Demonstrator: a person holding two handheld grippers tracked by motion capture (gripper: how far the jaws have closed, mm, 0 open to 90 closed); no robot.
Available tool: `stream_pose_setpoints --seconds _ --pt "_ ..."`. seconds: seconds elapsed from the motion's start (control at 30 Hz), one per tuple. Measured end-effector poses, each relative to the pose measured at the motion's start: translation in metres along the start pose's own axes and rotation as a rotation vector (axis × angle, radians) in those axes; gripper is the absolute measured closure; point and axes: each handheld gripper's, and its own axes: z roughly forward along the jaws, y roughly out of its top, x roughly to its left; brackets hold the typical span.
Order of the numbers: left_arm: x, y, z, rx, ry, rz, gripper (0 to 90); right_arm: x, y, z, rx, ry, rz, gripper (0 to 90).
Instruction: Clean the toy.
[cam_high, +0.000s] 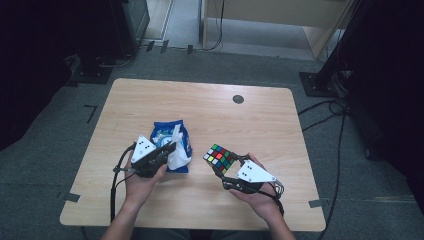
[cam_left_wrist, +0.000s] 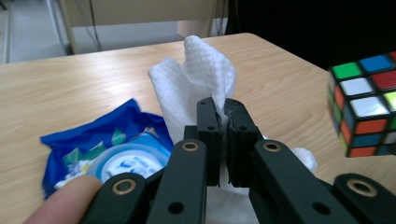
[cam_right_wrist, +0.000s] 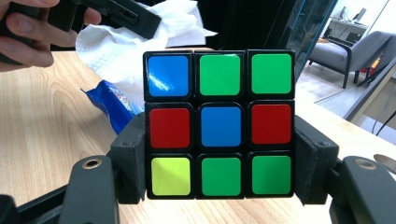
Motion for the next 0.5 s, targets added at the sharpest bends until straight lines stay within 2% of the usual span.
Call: stream_pose_setpoints --seconds 0.07,0.2,0.33,0.43,0.5 --pt "0.0020 -0.0023 0.0003 0.011 0.019 -0.006 86.5 -0.0001 -0.0004 0.0005 0.002 -0.004 0.003 34.5" --pt "0.0007 -0.0045 0.0024 0.029 0.071 0.010 81.9 -0.0009 -0.0010 0.0014 0.005 -0.008 0.021 34.4" --pt "-0.0023 -0.0048 0.0055 0.039 0.086 0.015 68.8 -0.0017 -0.0004 0.0007 -0.002 -0.007 0.032 34.4" --pt "-0.0033 -0.0051 0.0083 0.043 0.068 -0.002 55.3 -0.0033 0.0004 -0.0006 -0.009 -0.012 0.047 34.5" --pt "-0.0077 -0.0048 0.0082 0.029 0.056 0.024 48.9 -0.0041 0.0009 -0.0015 -0.012 -0.015 0.052 34.4"
